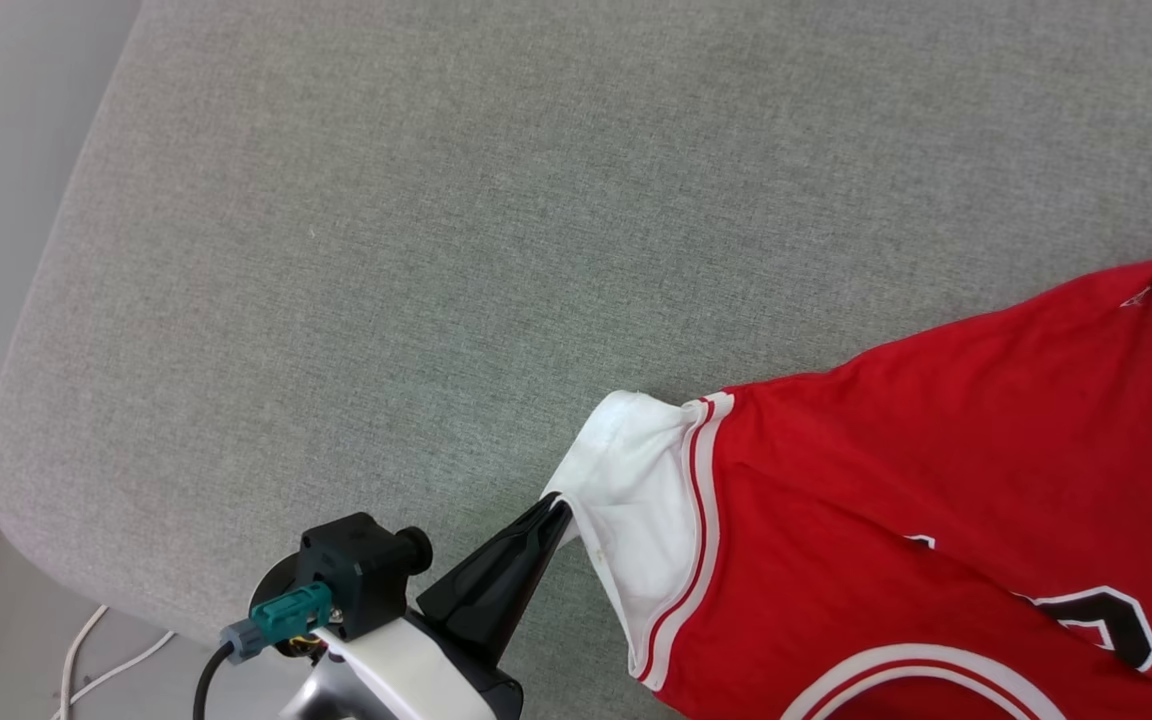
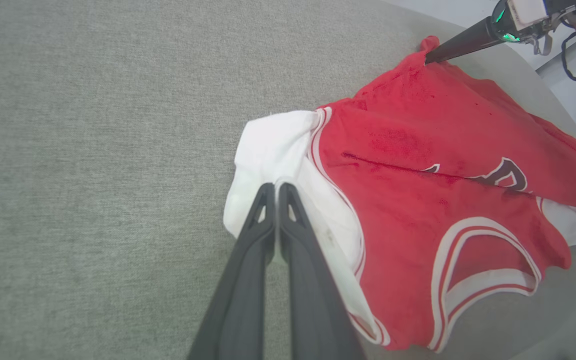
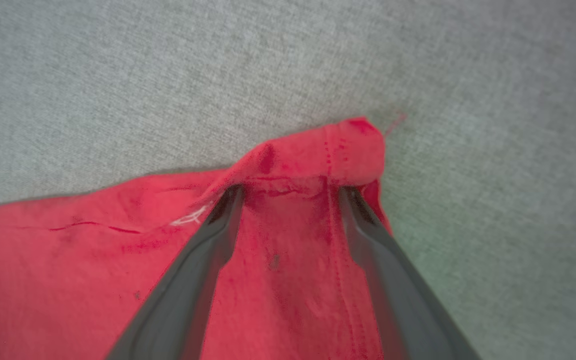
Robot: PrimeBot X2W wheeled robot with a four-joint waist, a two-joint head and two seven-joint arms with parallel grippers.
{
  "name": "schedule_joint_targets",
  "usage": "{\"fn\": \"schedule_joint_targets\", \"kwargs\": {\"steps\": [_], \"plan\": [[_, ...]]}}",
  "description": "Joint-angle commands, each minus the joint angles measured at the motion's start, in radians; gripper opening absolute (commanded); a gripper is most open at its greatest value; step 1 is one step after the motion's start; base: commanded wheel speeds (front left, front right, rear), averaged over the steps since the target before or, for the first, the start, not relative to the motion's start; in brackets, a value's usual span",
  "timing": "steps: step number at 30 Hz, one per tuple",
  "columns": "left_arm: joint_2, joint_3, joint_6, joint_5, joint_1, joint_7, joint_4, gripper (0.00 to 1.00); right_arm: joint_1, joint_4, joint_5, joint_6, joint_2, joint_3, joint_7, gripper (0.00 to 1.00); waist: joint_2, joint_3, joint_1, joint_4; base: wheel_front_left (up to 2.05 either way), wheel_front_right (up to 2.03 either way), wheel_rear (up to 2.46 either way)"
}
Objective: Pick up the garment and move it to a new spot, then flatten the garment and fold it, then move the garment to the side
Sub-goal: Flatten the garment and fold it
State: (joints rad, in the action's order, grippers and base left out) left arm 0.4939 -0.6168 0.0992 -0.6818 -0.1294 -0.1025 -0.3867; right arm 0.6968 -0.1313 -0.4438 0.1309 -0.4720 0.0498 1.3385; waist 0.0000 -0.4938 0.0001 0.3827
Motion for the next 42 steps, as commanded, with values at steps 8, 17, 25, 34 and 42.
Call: {"fn": "schedule_joint_targets", "kwargs": {"steps": [8,17,25,34,42], "plan": [[-0.015,-0.01,-0.01,0.004,-0.024,0.01,0.012,0.0,-0.045,-0.078,0.013,0.0,-0.007,-0.048,0.014,1.0,0.0,-0.031,-0.0001,0.026,0.0,0.0,0.0],[0.006,0.003,-0.002,0.004,-0.022,0.015,0.022,0.0,0.011,-0.084,-0.04,0.0,-0.006,-0.052,-0.155,0.0,0.0,0.051,-0.0001,-0.023,0.0,0.0,0.0],[0.057,0.053,0.022,0.018,-0.027,0.018,-0.006,0.0,0.012,-0.041,-0.092,0.0,-0.025,-0.079,-0.278,0.0,0.0,0.156,-0.0001,-0.111,0.0,0.0,0.0],[0.127,0.156,0.054,0.024,-0.056,0.03,-0.061,0.0,0.015,0.052,-0.157,0.0,-0.026,-0.09,-0.425,0.0,0.0,0.255,-0.0001,-0.218,0.0,0.0,0.0],[0.196,0.291,0.079,0.039,-0.116,0.075,-0.129,0.0,0.015,0.206,-0.204,0.0,-0.044,-0.115,-0.556,0.0,0.0,0.317,-0.0001,-0.333,0.0,0.0,0.0]]}}
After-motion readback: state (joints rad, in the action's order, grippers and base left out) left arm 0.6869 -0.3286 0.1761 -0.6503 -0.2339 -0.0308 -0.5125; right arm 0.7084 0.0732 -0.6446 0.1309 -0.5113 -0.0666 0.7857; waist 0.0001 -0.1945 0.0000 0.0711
